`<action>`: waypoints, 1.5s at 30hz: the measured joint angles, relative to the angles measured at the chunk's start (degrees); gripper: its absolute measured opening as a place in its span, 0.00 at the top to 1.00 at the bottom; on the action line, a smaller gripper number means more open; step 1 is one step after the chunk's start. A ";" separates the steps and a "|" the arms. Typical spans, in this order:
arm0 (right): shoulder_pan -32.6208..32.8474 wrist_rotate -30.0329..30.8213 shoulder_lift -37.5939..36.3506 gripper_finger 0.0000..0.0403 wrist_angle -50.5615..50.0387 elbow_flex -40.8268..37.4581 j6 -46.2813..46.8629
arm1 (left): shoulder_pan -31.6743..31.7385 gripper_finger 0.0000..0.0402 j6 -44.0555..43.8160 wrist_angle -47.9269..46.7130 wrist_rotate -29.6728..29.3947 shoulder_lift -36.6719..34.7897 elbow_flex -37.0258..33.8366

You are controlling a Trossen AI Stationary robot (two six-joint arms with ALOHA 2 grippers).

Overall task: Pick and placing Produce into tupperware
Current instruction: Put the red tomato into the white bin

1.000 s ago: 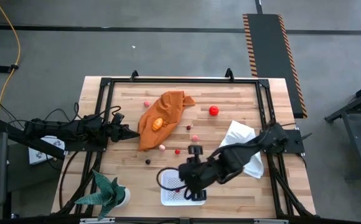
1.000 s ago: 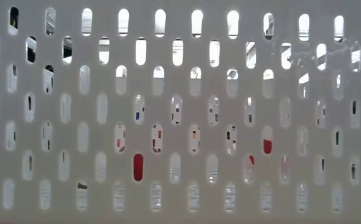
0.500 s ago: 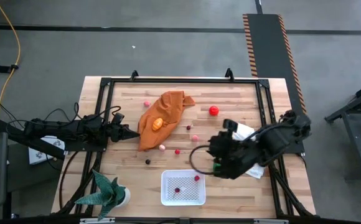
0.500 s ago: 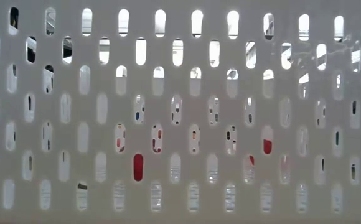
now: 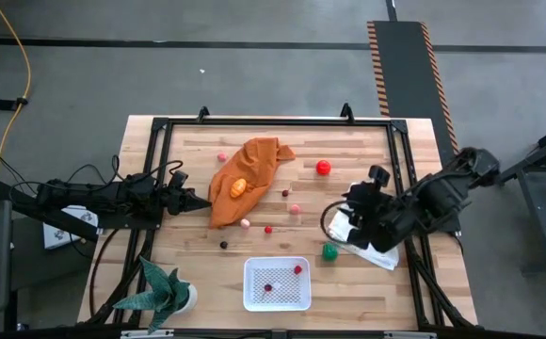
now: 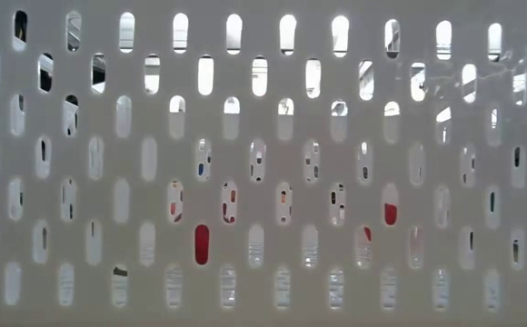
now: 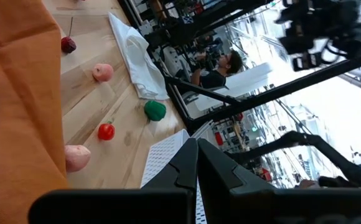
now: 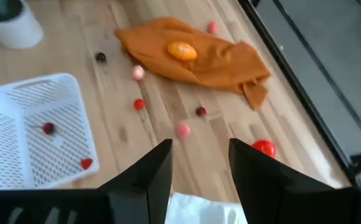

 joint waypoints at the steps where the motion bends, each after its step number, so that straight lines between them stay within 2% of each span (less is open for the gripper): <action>1: -0.52 -0.72 -1.89 0.63 1.86 -3.40 0.22 | 0.00 1.00 -0.01 0.00 0.00 -0.01 0.00; 10: -8.30 -11.19 -16.74 0.63 21.34 -32.57 -0.11 | 0.00 1.00 0.00 0.00 0.00 -0.01 0.02; 18: -19.25 -19.18 -23.42 0.63 28.60 -47.86 -1.08 | 0.00 1.00 -0.01 -0.02 0.00 0.00 0.00; 23: -25.95 -21.80 -23.69 0.63 33.78 -51.47 -4.15 | 0.00 1.00 0.00 -0.02 0.00 -0.01 0.02; 30: -36.45 -23.13 -23.27 0.61 39.11 -52.48 -13.02 | 0.00 1.00 0.00 0.00 0.00 -0.01 0.02; 37: -46.73 -29.02 -18.51 0.52 41.08 -52.48 -17.24 | 0.00 1.00 -0.02 -0.02 0.00 0.01 0.01; 45: -52.76 -29.72 -10.04 0.40 44.83 -52.48 -16.51 | 0.00 1.00 0.00 -0.01 0.00 0.00 0.00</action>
